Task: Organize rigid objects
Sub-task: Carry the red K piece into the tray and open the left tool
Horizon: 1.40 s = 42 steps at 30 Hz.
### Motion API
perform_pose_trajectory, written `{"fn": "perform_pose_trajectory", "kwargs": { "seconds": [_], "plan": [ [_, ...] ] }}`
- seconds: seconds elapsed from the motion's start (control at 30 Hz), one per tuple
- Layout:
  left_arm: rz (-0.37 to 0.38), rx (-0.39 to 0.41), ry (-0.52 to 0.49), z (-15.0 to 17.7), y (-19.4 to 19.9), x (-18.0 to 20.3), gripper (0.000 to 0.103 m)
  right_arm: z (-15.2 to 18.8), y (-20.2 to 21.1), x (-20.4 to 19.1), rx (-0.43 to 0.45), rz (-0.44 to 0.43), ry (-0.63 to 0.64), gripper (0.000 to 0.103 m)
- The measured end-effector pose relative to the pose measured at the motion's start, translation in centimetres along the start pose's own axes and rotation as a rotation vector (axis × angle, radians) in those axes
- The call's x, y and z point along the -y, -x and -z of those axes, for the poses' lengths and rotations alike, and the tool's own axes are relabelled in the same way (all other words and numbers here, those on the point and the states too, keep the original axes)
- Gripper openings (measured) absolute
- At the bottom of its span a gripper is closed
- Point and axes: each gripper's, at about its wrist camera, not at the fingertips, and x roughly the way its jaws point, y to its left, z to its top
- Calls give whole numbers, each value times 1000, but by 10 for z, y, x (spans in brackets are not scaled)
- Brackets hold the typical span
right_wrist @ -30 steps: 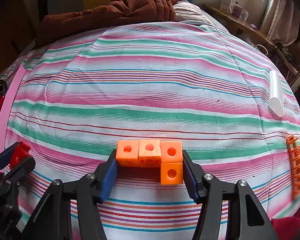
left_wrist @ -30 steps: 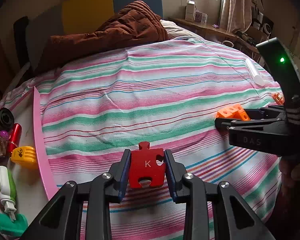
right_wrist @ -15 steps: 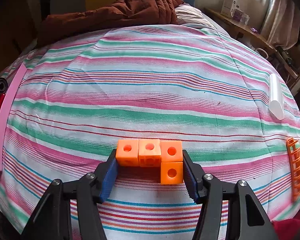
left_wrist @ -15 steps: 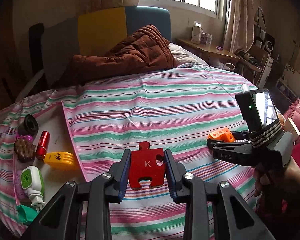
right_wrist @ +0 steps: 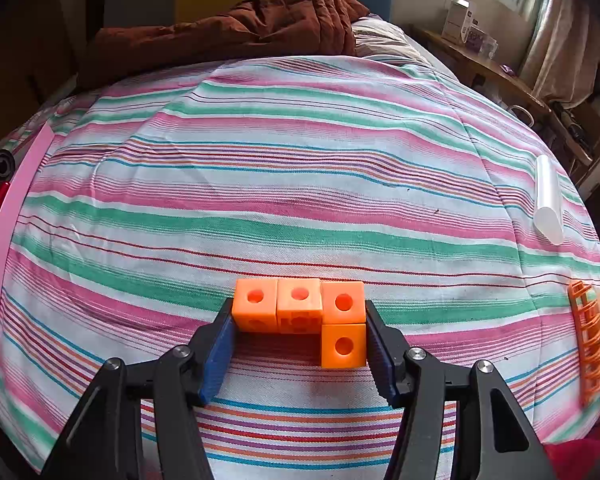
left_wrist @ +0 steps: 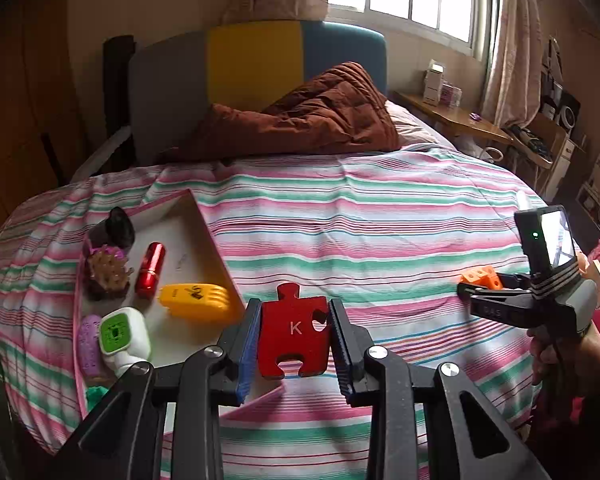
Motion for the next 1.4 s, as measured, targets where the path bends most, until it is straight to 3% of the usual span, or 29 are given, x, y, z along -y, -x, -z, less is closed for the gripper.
{"fn": "perform_pose_trajectory", "kwargs": {
  "seconds": [0.53,0.87,1.3,1.4],
  "plan": [
    [-70,-38,109,15,-4,-60,32,3,1,-2,11,15,5,59],
    [46,-88,230,30,-9,-96,32,3,2,-1,9,16,8,59],
    [39,-137,205,24,-45,-96,32,0,1,0,4,17,9,59],
    [51,-148,222,25,-48,-99,38,0,1,-1,4,17,10,59]
  ]
}}
